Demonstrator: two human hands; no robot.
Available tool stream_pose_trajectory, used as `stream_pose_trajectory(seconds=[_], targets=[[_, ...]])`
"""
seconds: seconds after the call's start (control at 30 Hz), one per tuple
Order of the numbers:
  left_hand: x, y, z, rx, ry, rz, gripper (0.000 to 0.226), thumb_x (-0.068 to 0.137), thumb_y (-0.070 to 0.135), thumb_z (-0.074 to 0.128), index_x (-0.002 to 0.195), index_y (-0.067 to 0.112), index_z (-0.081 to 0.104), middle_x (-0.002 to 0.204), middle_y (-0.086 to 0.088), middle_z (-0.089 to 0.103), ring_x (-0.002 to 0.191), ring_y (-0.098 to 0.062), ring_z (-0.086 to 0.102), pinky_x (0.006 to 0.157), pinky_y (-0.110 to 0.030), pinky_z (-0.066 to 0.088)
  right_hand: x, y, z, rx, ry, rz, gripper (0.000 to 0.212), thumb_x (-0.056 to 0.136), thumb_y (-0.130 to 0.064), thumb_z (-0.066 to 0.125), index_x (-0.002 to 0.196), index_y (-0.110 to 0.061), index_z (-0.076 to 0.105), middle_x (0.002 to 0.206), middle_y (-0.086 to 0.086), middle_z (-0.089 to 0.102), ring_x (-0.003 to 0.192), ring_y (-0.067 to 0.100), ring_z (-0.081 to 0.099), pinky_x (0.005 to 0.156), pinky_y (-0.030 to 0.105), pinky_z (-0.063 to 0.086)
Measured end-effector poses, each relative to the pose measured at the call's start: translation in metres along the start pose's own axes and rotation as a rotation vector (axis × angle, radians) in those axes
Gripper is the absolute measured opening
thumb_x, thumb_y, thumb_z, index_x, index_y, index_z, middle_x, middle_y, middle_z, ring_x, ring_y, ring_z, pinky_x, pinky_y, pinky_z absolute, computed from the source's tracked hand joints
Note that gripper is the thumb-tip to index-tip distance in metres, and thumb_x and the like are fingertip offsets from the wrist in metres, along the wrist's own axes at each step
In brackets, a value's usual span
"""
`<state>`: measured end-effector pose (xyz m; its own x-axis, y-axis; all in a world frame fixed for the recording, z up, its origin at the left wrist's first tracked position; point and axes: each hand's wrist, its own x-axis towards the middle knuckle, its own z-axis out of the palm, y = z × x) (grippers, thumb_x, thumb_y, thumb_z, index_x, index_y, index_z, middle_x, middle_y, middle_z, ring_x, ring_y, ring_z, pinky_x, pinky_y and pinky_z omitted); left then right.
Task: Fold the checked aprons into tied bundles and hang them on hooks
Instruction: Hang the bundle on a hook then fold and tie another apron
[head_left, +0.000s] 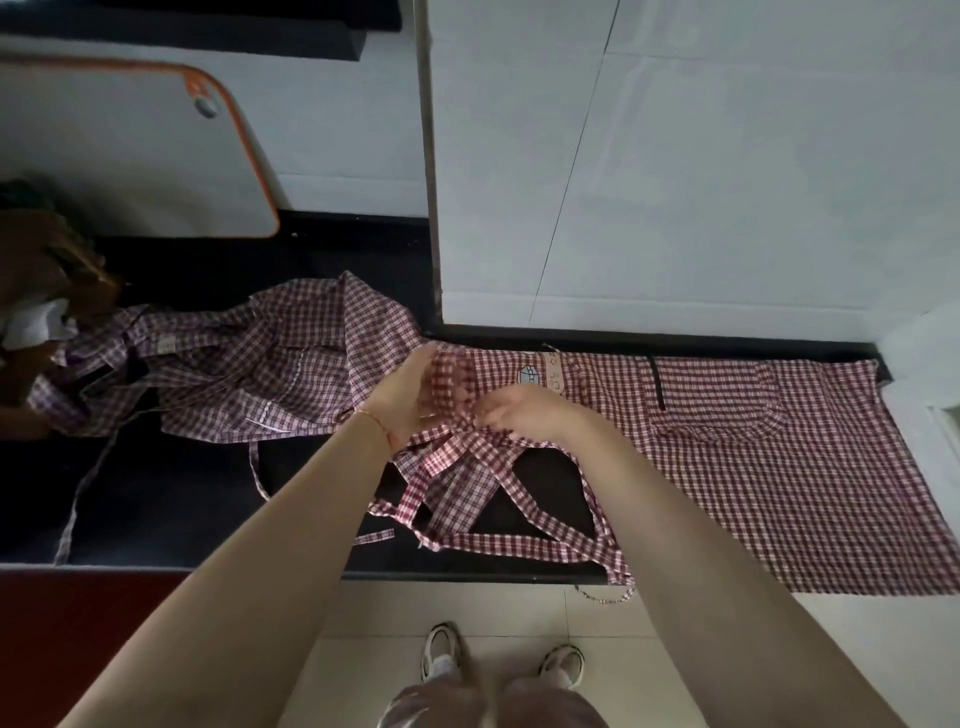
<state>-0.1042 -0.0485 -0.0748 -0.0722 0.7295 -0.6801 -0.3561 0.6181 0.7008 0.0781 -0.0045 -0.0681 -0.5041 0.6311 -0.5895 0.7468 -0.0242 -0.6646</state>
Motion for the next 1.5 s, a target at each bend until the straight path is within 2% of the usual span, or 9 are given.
stream_pose_trajectory(seconds=[0.13, 0.23, 0.33, 0.43, 0.63, 0.83, 1.17, 1.33, 1.5], targets=[[-0.006, 0.006, -0.012, 0.582, 0.02, -0.064, 0.041, 0.097, 0.042, 0.055, 0.086, 0.006, 0.072, 0.075, -0.006, 0.069, 0.054, -0.011, 0.058, 0.053, -0.021, 0.046, 0.006, 0.006, 0.002, 0.212, 0.142, 0.09, 0.025, 0.098, -0.005, 0.056, 0.115, -0.018, 0.068, 0.113, 0.0, 0.071, 0.087, 0.013, 0.072, 0.084, 0.031, 0.059], [-0.005, 0.006, -0.02, 1.542, 0.133, -0.132, 0.02, 0.088, 0.033, 0.066, 0.093, 0.014, 0.068, 0.084, 0.0, 0.068, 0.075, -0.013, 0.062, 0.071, -0.026, 0.051, 0.004, 0.018, 0.001, 0.212, 0.367, 0.178, 0.024, 0.101, -0.008, 0.048, 0.112, -0.015, 0.068, 0.106, 0.005, 0.07, 0.087, 0.02, 0.071, 0.083, 0.036, 0.058], [-0.007, -0.002, -0.008, 1.826, 0.465, 0.074, 0.028, 0.092, 0.024, 0.06, 0.118, 0.014, 0.06, 0.109, -0.005, 0.063, 0.101, -0.022, 0.059, 0.085, -0.035, 0.05, 0.0, 0.037, 0.002, 0.063, 0.497, 0.24, 0.025, 0.101, -0.012, 0.048, 0.114, -0.004, 0.067, 0.11, 0.013, 0.068, 0.101, 0.031, 0.067, 0.089, 0.044, 0.055], [-0.003, -0.014, 0.016, 1.594, 0.516, 0.3, 0.02, 0.095, 0.02, 0.05, 0.11, 0.012, 0.061, 0.104, -0.005, 0.065, 0.095, -0.023, 0.062, 0.078, -0.036, 0.053, -0.007, 0.057, 0.004, -0.024, 0.622, 0.298, 0.013, 0.093, -0.006, 0.057, 0.101, -0.001, 0.066, 0.101, 0.016, 0.068, 0.091, 0.03, 0.066, 0.081, 0.042, 0.056], [0.012, -0.043, 0.059, 0.335, 0.227, -0.242, 0.027, 0.1, 0.017, 0.051, 0.102, -0.006, 0.066, 0.085, -0.018, 0.074, 0.058, -0.022, 0.068, 0.048, -0.026, 0.056, -0.019, 0.116, 0.01, -0.222, 0.619, 0.453, 0.017, 0.085, -0.017, 0.07, 0.089, -0.014, 0.054, 0.082, 0.004, 0.061, 0.073, 0.022, 0.061, 0.063, 0.038, 0.052], [0.026, -0.075, 0.095, -0.066, 0.184, -0.297, 0.023, 0.102, 0.016, 0.053, 0.117, 0.0, 0.057, 0.089, -0.012, 0.068, 0.07, -0.022, 0.067, 0.052, -0.03, 0.054, -0.034, 0.142, 0.02, -0.178, 0.45, 0.395, 0.034, 0.086, -0.033, 0.074, 0.105, -0.015, 0.053, 0.095, 0.003, 0.06, 0.081, 0.018, 0.062, 0.066, 0.028, 0.047], [0.047, -0.085, 0.117, -0.228, 0.3, -0.273, 0.017, 0.092, 0.02, 0.07, 0.101, 0.006, 0.068, 0.077, -0.003, 0.067, 0.062, -0.011, 0.062, 0.054, -0.024, 0.05, -0.048, 0.156, 0.015, -0.131, 0.375, 0.355, 0.018, 0.09, -0.017, 0.063, 0.082, -0.019, 0.047, 0.074, -0.003, 0.046, 0.06, 0.01, 0.044, 0.054, 0.024, 0.034], [0.042, -0.073, 0.13, -0.044, 0.485, 0.137, 0.026, 0.093, 0.017, 0.057, 0.068, 0.011, 0.056, 0.058, 0.0, 0.051, 0.05, -0.01, 0.043, 0.048, -0.023, 0.038, -0.064, 0.145, 0.007, 0.0, 0.534, 0.216, 0.01, 0.09, -0.02, 0.06, 0.09, -0.022, 0.05, 0.076, -0.005, 0.052, 0.065, 0.011, 0.049, 0.059, 0.026, 0.039], [0.034, -0.1, 0.112, 0.303, 0.602, 0.027, 0.03, 0.099, 0.026, 0.044, 0.081, 0.008, 0.06, 0.072, -0.003, 0.064, 0.057, -0.016, 0.057, 0.053, -0.029, 0.046, -0.059, 0.141, 0.022, -0.19, 0.167, 0.23, 0.036, 0.092, -0.019, 0.061, 0.127, -0.017, 0.051, 0.114, 0.002, 0.061, 0.089, 0.017, 0.064, 0.077, 0.029, 0.052]])
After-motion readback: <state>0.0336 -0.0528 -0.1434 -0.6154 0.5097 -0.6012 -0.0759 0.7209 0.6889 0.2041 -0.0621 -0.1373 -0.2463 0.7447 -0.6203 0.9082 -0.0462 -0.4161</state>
